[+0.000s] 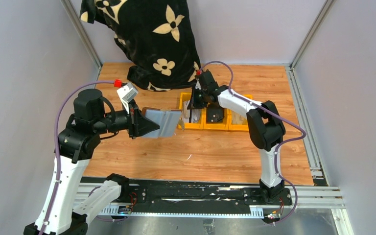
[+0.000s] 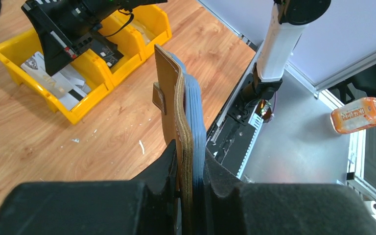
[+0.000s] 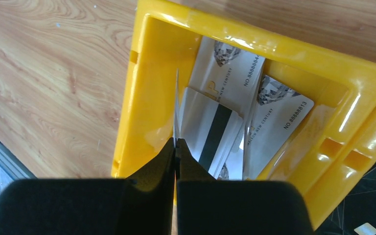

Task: Take the credit cards out of the card holder
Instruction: Place the credit card in the storage box.

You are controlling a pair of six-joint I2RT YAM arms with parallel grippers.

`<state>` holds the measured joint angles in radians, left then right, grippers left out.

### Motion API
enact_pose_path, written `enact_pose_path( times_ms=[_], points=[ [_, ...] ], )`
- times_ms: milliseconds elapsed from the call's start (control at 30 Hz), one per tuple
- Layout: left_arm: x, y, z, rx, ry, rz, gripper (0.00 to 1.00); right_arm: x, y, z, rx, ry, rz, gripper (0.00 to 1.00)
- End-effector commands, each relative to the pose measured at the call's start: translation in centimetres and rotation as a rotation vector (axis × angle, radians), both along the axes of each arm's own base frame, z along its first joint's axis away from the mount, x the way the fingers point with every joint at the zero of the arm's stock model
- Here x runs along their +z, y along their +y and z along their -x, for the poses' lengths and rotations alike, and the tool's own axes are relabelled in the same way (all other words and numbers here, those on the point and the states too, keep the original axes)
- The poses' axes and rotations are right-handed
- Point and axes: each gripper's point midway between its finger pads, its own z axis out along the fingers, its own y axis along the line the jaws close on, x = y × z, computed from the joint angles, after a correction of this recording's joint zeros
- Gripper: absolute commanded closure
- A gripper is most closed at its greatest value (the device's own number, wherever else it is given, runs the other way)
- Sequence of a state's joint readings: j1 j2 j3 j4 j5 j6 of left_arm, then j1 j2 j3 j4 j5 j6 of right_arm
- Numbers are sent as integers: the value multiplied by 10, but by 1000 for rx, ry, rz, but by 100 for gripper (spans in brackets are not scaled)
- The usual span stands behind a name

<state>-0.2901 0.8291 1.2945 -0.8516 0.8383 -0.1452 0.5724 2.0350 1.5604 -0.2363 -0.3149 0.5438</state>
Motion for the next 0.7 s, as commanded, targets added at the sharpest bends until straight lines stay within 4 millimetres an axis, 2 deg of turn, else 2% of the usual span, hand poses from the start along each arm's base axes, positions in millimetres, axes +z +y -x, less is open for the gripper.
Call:
enact_pose_path(
  times_ms=[0, 167, 333, 433, 533, 667],
  points=[
    [14, -1, 6, -29, -47, 22, 100, -7, 2, -3, -31, 5, 42, 100],
    [17, -1, 7, -31, -59, 26, 100, -16, -5, -3, -55, 1, 111, 100],
    [25, -1, 10, -33, -81, 32, 100, -17, -17, 0, -92, -8, 195, 82],
    [27, -1, 12, -37, -86, 36, 100, -5, -23, 0, -116, -33, 200, 68],
    [24, -1, 13, -42, -74, 38, 100, 22, -25, 1, -122, -82, 176, 58],
    [23, -2, 14, -52, -61, 43, 100, 87, -24, 8, -98, -201, 102, 43]
  ],
)
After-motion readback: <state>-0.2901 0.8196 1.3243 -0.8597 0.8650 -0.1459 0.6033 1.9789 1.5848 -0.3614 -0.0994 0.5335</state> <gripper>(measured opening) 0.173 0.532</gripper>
